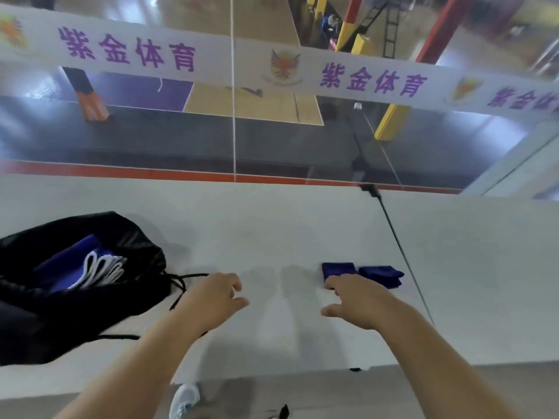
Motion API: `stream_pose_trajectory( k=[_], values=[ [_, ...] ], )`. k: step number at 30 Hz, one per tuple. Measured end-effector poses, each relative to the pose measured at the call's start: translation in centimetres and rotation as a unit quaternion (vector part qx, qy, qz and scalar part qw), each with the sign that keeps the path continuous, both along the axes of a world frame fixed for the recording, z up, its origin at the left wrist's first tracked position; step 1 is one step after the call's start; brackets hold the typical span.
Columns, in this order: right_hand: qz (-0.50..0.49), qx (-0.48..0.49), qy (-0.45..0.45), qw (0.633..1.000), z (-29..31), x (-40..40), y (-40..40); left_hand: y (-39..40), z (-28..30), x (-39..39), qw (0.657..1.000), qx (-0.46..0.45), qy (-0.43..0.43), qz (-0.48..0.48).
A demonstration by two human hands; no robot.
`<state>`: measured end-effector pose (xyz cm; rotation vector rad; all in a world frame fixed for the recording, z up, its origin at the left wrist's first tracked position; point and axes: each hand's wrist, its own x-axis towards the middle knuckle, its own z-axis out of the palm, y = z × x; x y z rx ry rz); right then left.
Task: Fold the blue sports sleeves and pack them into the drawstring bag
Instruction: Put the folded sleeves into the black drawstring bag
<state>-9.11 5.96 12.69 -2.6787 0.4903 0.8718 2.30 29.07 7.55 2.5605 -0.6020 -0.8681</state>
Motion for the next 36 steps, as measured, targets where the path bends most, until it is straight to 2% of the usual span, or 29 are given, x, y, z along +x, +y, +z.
stream_pose_trajectory(
  k=[5, 8, 14, 17, 24, 29, 36],
  values=[
    [-0.071, 0.003, 0.006, 0.997, -1.1, -4.3, -5.5, -6.2, -1.2, -1.6, 0.998, 0.008, 0.000, -0.060],
    [-0.119, -0.030, -0.020, 0.992, -2.1, -5.2, -8.4, -9.4, -1.9, -1.7, 0.996, 0.013, 0.010, -0.083],
    [-0.250, -0.044, -0.117, 0.960, -4.6, -3.6, -13.7, -15.8, -3.2, 0.2, 0.995, -0.007, 0.029, -0.093],
    [-0.275, -0.022, -0.121, 0.954, -5.8, -1.7, -15.7, -18.6, -3.7, 1.6, 0.995, -0.032, 0.032, -0.084],
    [-0.217, 0.052, -0.010, 0.975, -8.9, 1.4, -19.4, -22.9, -5.5, 2.6, 0.990, 0.010, 0.052, -0.131],
    [-0.192, 0.086, 0.021, 0.977, -10.1, 1.5, -20.7, -23.8, -6.8, 1.8, 0.983, 0.067, 0.066, -0.157],
    [-0.073, 0.065, 0.023, 0.995, -11.2, 1.0, -21.0, -24.9, -7.5, 0.6, 0.989, 0.090, 0.092, -0.072]
  ],
)
